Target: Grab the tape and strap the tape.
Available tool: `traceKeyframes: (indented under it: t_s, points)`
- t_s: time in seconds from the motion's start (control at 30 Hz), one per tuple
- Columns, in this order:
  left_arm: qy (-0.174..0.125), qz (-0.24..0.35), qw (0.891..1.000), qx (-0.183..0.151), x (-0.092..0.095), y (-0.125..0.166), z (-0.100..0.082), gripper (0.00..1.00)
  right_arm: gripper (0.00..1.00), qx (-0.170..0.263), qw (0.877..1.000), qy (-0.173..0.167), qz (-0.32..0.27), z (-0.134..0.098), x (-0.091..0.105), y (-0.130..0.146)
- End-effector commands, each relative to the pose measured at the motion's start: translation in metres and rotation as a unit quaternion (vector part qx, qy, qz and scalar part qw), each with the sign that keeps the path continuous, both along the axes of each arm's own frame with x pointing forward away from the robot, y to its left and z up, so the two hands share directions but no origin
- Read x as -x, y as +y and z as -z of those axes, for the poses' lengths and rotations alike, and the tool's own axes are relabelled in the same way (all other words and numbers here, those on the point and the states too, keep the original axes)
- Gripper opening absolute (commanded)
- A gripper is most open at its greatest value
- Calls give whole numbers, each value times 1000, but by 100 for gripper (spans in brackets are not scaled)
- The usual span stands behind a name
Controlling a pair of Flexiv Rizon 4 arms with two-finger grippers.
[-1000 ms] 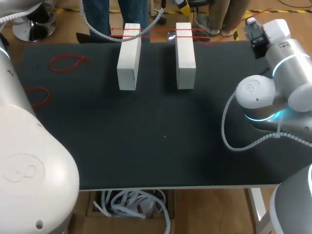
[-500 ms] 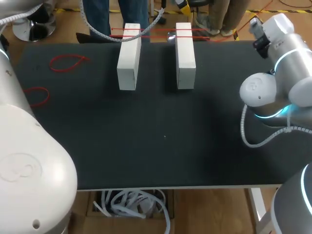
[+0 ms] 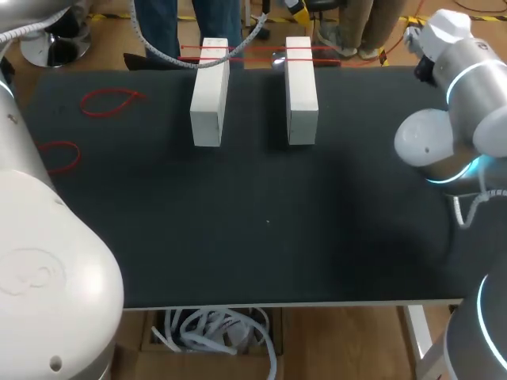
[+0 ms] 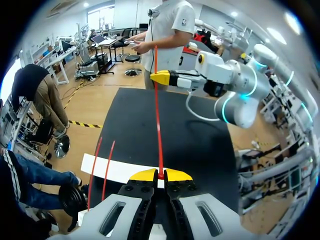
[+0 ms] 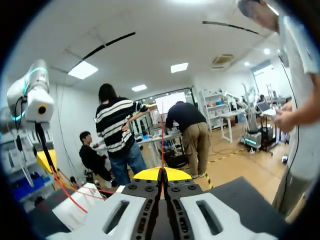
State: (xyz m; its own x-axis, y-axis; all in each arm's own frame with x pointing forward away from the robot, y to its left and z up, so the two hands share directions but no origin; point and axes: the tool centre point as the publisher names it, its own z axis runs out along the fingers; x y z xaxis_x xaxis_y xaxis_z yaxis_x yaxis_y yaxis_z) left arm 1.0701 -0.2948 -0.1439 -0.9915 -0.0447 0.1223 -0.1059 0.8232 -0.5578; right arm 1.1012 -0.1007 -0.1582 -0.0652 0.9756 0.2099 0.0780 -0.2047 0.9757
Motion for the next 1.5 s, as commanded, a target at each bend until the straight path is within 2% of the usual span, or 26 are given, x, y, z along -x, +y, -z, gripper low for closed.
traceKeyframes:
  t_s: [0.03, 0.3, 0.57, 0.97, 1.23, 1.3, 1.5]
  points:
    - [1, 0, 1000, -2, -1, 0, -1, 0, 0, 52, 998, 12, -13, -8, 1, 3]
    - [1, 0, 1000, -2, -1, 0, -1, 0, 0, 145, 988, 8, -50, -9, 0, 6]
    - [1, 0, 1000, -2, -1, 0, -1, 0, 0, 257, 962, -3, -96, -15, -1, 10]
    - [1, 0, 1000, -2, -1, 0, -1, 0, 0, 336, 934, -11, -123, -22, -1, 11]
    - [1, 0, 1000, -2, -1, 0, -1, 0, 0, 410, 898, -17, -157, -24, -1, 11]
    - [1, 0, 1000, -2, -1, 0, -1, 0, 0, 438, 883, -23, -169, -25, -1, 10]
    - [1, 0, 1000, -2, -1, 0, -1, 0, 0, 443, 881, -15, -165, -25, 0, 7]
